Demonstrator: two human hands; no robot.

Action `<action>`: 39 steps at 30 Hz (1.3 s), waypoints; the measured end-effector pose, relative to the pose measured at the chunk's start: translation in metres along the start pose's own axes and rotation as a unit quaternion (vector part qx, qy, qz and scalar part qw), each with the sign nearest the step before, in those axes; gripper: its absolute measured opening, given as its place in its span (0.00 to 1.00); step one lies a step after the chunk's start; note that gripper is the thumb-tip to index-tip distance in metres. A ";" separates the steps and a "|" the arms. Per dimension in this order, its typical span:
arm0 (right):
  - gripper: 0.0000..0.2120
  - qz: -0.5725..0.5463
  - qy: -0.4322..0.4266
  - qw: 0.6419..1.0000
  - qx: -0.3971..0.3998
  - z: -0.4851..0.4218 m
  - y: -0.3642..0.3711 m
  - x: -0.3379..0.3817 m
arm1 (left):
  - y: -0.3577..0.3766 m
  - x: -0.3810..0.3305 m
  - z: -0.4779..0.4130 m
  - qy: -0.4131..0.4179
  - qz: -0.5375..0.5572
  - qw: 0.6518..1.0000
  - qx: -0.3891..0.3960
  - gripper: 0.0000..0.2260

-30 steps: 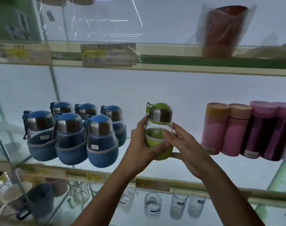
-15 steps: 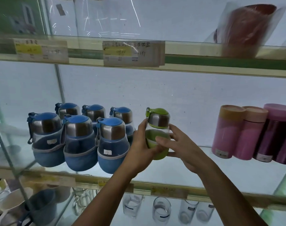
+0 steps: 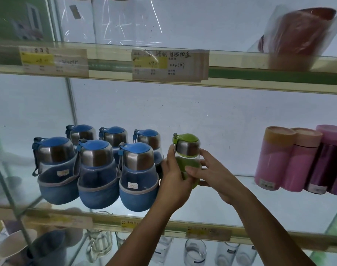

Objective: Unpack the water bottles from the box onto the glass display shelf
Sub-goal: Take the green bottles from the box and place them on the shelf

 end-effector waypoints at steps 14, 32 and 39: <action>0.36 0.057 -0.009 0.995 -0.078 0.001 0.003 0.004 | -0.001 -0.006 0.024 -0.027 -0.023 0.999 0.023 0.41; 0.35 0.116 0.020 0.984 -0.136 0.008 0.014 0.013 | -0.002 -0.017 0.036 -0.033 -0.050 0.995 0.084 0.44; 0.33 0.095 0.012 0.991 -0.094 0.020 0.023 0.014 | -0.002 -0.023 0.042 -0.024 -0.056 0.993 0.105 0.43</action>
Point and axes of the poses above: each hand's wrist, its own z-axis away from the middle knuckle, its own y-axis out of the palm, x = y × z, the point moved 9 cm from there along -z, towards the middle knuckle, and after that the axes turned 15 degrees about y, right-handed, at the moved point
